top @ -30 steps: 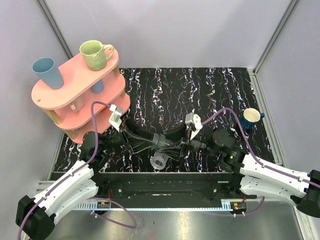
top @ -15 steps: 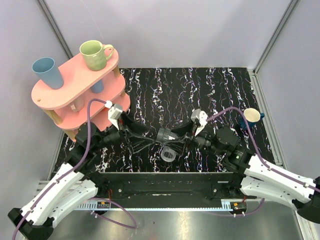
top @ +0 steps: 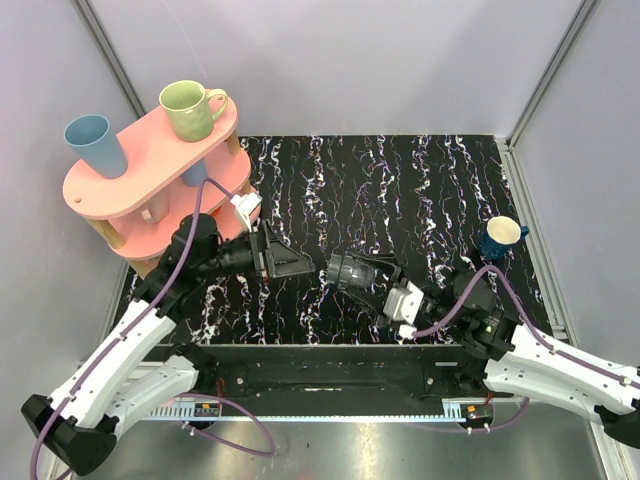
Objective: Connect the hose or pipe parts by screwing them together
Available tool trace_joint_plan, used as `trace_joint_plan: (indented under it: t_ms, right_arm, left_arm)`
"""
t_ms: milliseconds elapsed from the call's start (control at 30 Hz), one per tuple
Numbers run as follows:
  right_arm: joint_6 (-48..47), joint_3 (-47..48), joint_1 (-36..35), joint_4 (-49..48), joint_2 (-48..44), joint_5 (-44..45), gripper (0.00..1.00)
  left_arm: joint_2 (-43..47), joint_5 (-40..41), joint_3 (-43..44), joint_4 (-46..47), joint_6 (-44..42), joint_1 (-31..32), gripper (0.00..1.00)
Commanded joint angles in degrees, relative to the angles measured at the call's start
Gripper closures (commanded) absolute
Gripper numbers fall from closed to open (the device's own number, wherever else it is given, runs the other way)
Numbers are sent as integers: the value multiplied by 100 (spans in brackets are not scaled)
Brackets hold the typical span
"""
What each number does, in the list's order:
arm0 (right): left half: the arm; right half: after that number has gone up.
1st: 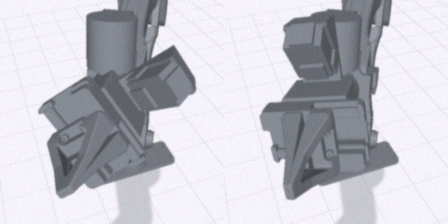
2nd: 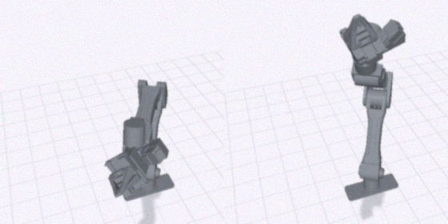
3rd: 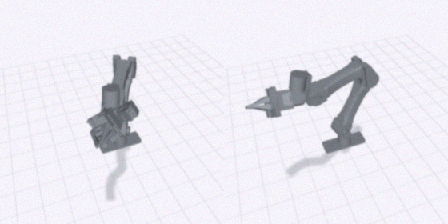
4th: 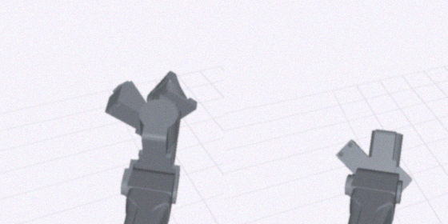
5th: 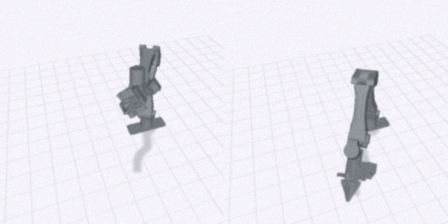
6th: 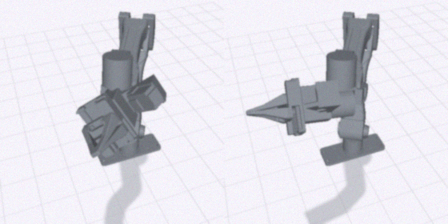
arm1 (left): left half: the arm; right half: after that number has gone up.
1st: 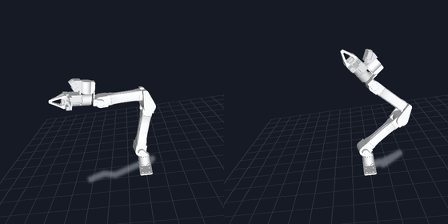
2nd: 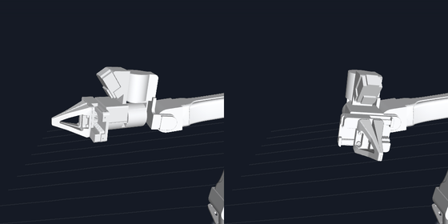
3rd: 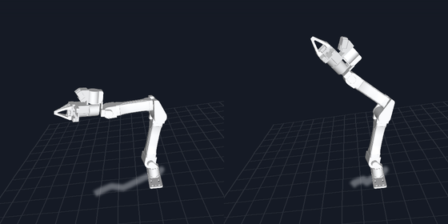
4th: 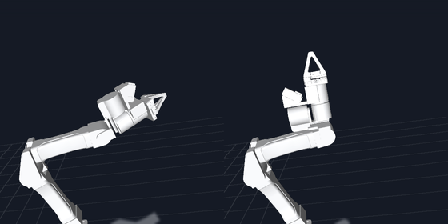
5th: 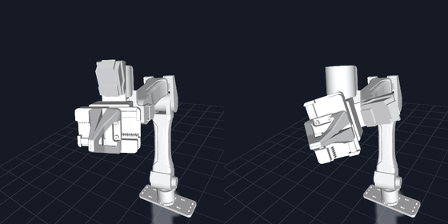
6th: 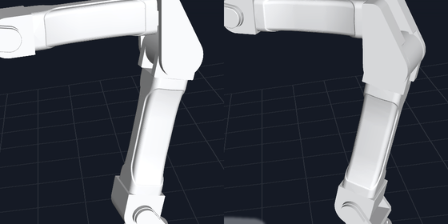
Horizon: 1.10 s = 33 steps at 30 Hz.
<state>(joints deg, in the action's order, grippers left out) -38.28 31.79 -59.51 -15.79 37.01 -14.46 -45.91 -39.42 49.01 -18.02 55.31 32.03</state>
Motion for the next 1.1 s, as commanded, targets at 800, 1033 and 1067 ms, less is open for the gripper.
trace_joint_plan:
  t_ms: [800, 1033, 1067]
  right_arm:
    - [-2509, 213, -1353, -1216, 1080, 1323, 100]
    - [-2140, 126, -1353, -1304, 869, 1349, 100]
    - [-2113, 126, -1353, -1278, 869, 1358, 100]
  left_arm:
    - [126, -1155, -1201, 2346, 2124, -197, 28]
    - [152, -1208, -1578, 3136, 2572, -206, 51]
    - [153, -1208, -1588, 3182, 2625, -206, 58]
